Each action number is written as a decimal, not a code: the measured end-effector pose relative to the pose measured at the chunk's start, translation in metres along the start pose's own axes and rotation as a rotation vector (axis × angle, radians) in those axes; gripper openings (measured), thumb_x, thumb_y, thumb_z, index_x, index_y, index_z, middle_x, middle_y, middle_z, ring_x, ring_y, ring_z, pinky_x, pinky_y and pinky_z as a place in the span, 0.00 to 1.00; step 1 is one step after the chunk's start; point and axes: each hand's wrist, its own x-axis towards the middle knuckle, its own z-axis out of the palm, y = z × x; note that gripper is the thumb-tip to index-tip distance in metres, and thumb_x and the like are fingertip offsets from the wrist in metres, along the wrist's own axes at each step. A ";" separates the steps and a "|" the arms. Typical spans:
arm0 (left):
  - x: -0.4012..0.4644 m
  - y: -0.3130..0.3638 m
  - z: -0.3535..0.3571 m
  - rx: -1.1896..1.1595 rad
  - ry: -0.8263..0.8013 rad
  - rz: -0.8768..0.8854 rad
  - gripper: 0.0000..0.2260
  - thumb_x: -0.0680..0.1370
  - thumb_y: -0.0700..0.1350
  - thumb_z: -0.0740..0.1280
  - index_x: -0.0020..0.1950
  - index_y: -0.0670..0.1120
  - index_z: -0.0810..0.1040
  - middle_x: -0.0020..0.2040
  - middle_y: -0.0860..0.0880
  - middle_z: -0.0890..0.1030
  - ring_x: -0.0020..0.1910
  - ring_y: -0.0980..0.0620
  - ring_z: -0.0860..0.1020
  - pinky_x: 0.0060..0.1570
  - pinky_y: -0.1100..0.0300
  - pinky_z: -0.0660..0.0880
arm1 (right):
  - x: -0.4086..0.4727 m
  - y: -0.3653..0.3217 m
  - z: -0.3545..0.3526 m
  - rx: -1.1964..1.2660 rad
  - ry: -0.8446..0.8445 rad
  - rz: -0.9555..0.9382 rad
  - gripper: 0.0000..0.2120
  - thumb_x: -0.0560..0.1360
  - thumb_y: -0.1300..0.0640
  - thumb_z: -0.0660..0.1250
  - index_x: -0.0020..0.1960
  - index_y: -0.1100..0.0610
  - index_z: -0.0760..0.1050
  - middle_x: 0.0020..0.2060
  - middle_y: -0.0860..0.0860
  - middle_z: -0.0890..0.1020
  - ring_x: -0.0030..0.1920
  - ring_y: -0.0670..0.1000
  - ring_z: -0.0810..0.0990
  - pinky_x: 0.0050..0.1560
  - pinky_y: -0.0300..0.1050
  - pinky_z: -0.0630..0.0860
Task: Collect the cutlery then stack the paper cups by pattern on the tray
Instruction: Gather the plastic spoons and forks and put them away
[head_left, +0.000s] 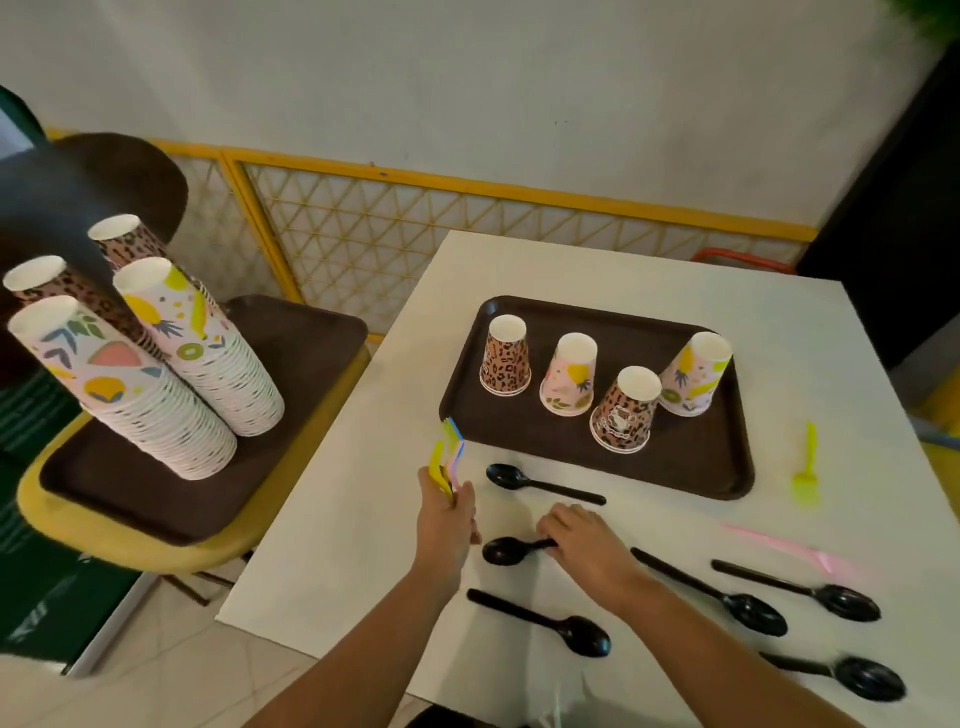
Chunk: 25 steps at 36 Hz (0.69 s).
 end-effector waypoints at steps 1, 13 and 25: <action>-0.002 0.000 -0.001 -0.002 -0.001 0.004 0.07 0.80 0.38 0.59 0.53 0.47 0.63 0.31 0.47 0.66 0.26 0.53 0.64 0.27 0.59 0.68 | 0.002 0.001 -0.002 -0.027 -0.033 -0.016 0.11 0.78 0.57 0.60 0.59 0.57 0.72 0.56 0.53 0.74 0.56 0.55 0.74 0.59 0.46 0.71; -0.023 -0.010 -0.004 0.256 0.044 0.042 0.15 0.77 0.45 0.67 0.33 0.45 0.66 0.27 0.47 0.65 0.27 0.49 0.63 0.31 0.57 0.63 | 0.040 0.012 -0.019 0.011 0.110 0.172 0.21 0.78 0.54 0.60 0.68 0.56 0.61 0.65 0.53 0.65 0.60 0.53 0.75 0.56 0.44 0.73; -0.036 -0.010 -0.001 0.518 -0.225 0.132 0.13 0.72 0.46 0.74 0.30 0.54 0.74 0.20 0.57 0.70 0.23 0.62 0.68 0.28 0.71 0.63 | 0.036 0.012 -0.014 0.084 0.043 0.265 0.15 0.78 0.59 0.56 0.64 0.63 0.66 0.59 0.61 0.75 0.60 0.59 0.73 0.56 0.48 0.68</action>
